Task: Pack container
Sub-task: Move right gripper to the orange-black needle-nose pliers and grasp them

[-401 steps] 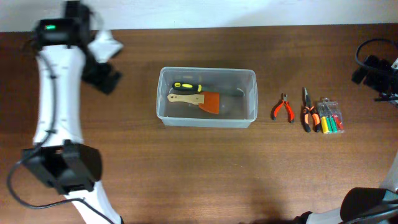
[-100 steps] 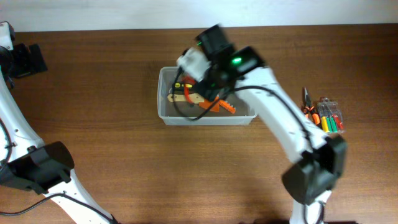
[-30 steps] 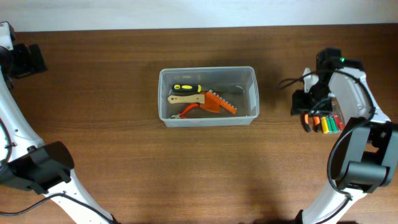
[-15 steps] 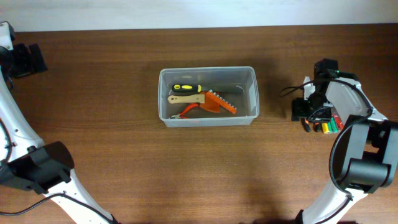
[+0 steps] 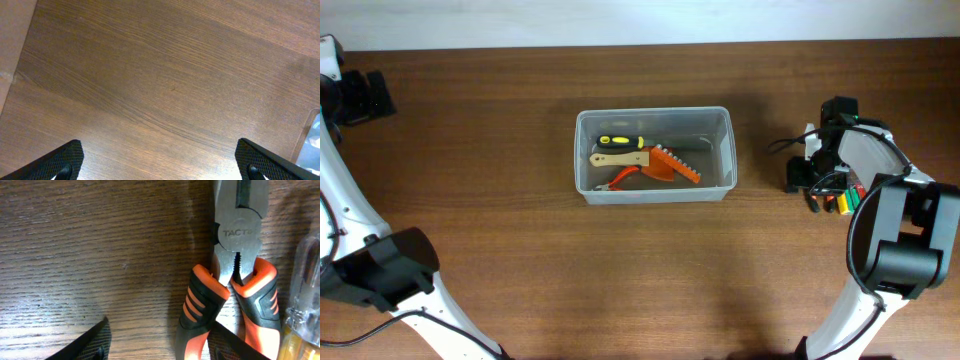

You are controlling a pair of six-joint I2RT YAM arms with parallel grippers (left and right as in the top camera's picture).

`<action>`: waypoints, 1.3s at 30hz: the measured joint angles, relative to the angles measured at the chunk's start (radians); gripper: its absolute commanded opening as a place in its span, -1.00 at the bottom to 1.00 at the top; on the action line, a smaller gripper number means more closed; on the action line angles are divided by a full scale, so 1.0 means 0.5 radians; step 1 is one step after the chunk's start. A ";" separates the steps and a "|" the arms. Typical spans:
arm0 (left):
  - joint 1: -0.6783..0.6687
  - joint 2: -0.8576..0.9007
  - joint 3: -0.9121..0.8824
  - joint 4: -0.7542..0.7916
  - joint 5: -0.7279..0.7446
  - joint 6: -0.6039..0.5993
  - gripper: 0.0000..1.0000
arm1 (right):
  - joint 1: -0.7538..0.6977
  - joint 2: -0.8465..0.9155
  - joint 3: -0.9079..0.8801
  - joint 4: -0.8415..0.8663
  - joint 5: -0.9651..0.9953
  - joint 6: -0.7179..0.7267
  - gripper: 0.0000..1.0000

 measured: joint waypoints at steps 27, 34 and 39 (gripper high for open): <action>0.000 0.000 0.000 0.000 0.001 0.000 0.98 | -0.005 0.003 0.004 -0.041 -0.001 0.279 -0.70; 0.000 0.000 0.000 0.001 0.001 0.000 0.98 | -0.006 0.003 0.013 -0.086 -0.008 0.388 -0.92; 0.000 0.000 0.000 0.000 0.001 0.000 0.98 | -0.005 0.021 0.068 -0.269 -0.018 0.397 -0.92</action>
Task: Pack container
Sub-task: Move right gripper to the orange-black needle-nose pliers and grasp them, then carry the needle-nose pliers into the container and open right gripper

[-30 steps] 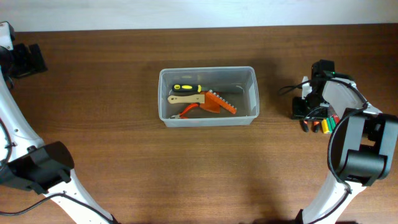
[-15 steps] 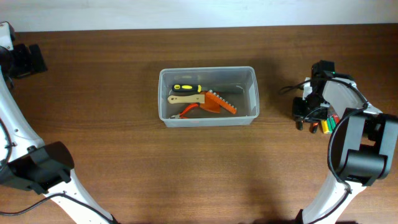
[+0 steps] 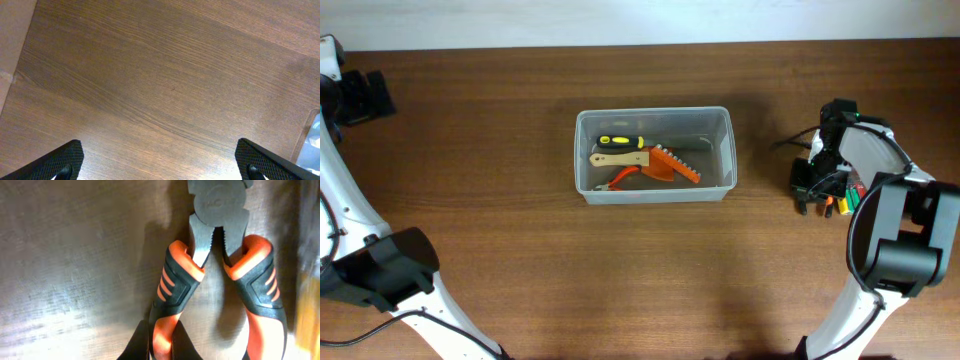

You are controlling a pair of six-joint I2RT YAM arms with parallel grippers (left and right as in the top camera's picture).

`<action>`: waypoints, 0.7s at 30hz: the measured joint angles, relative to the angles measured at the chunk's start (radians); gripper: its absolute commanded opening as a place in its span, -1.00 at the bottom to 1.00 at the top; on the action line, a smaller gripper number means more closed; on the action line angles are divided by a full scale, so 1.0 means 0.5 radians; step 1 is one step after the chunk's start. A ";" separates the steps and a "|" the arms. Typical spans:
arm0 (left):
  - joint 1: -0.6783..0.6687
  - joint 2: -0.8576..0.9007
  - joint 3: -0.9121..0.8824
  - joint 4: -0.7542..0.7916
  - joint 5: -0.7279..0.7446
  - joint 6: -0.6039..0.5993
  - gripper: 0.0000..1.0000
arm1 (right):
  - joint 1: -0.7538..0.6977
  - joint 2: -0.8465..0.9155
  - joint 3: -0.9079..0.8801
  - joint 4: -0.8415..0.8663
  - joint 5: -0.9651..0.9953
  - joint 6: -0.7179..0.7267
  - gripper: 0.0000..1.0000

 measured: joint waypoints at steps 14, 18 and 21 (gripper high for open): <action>0.000 0.000 0.000 0.002 0.000 0.000 0.98 | 0.208 -0.204 0.938 -0.546 -0.014 0.023 -0.92; 0.000 0.000 0.000 0.001 0.000 0.000 0.98 | 0.530 -0.354 1.311 -0.609 -0.052 -0.141 -0.92; 0.000 0.000 0.000 0.001 0.000 0.000 0.98 | 0.842 -0.426 1.453 -0.610 -0.081 -0.380 -0.92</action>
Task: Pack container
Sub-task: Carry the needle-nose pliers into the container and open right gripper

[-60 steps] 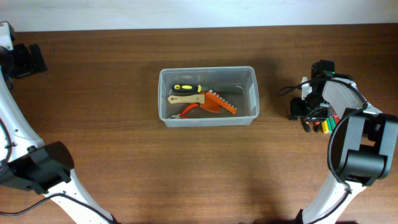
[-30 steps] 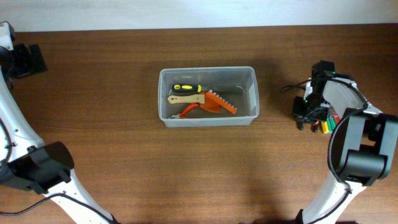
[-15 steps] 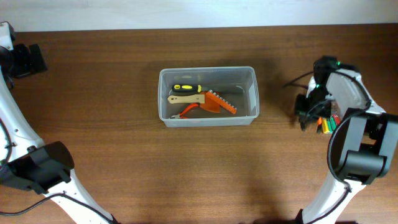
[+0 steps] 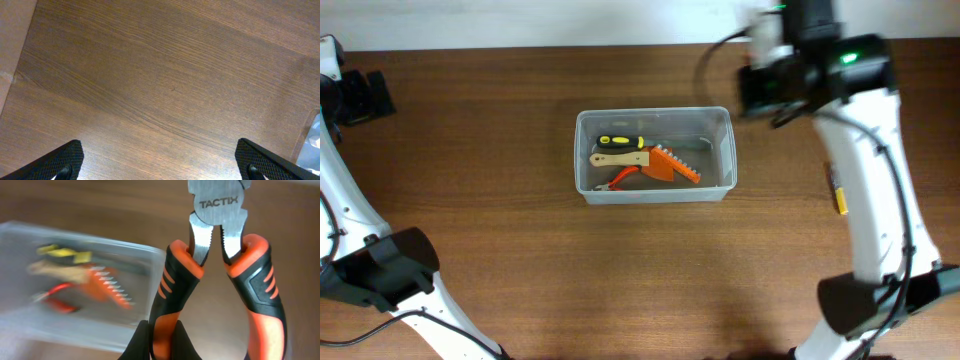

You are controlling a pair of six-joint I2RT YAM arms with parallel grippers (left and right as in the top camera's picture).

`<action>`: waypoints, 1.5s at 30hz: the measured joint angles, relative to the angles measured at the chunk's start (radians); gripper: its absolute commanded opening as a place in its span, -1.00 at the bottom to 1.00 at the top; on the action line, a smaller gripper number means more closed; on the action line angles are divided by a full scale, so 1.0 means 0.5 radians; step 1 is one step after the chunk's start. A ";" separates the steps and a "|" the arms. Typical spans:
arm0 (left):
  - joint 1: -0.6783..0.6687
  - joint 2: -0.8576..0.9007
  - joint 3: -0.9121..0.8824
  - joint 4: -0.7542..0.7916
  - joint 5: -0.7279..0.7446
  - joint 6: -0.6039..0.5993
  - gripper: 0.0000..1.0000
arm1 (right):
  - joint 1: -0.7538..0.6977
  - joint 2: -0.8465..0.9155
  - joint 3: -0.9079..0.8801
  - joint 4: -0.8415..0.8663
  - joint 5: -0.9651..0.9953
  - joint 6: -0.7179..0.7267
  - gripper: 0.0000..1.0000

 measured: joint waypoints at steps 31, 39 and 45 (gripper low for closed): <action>0.000 0.000 0.000 0.000 0.000 0.000 0.98 | 0.369 0.690 -0.564 -0.028 -0.021 -1.943 0.97; 0.000 0.000 0.000 0.000 0.000 0.000 0.98 | 0.411 0.690 -0.476 -0.031 0.062 -1.667 0.97; 0.000 0.000 0.000 -0.001 0.001 0.000 0.98 | 0.294 0.649 -0.108 -0.064 0.063 -1.179 0.97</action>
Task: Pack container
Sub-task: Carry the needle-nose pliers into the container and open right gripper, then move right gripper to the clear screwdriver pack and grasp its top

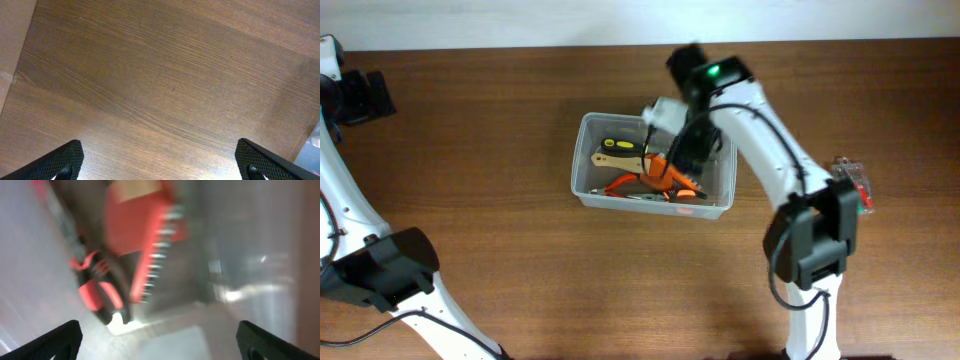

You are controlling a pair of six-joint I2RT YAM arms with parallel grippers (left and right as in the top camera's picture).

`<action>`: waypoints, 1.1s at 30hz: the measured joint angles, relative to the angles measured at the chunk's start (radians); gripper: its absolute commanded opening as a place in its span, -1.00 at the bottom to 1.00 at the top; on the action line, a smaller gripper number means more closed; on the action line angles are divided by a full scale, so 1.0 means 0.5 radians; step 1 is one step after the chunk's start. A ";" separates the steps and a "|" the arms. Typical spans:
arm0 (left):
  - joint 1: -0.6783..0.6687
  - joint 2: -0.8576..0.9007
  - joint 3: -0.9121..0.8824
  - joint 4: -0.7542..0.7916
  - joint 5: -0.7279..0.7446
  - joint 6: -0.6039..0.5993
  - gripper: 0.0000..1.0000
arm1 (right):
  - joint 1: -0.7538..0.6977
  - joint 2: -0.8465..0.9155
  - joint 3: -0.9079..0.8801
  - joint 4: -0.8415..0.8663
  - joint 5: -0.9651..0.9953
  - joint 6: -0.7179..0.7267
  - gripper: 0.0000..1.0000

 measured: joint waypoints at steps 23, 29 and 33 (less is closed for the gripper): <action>0.000 0.000 0.000 0.001 -0.001 0.000 0.98 | -1.433 -0.224 -0.175 -0.085 0.221 1.329 0.97; 0.000 0.000 0.000 0.000 -0.001 0.000 0.98 | -1.661 -0.217 -0.556 0.105 0.202 1.062 0.97; 0.000 0.000 0.000 0.001 0.000 0.000 0.98 | -1.688 -0.213 -0.681 0.182 0.083 0.815 0.97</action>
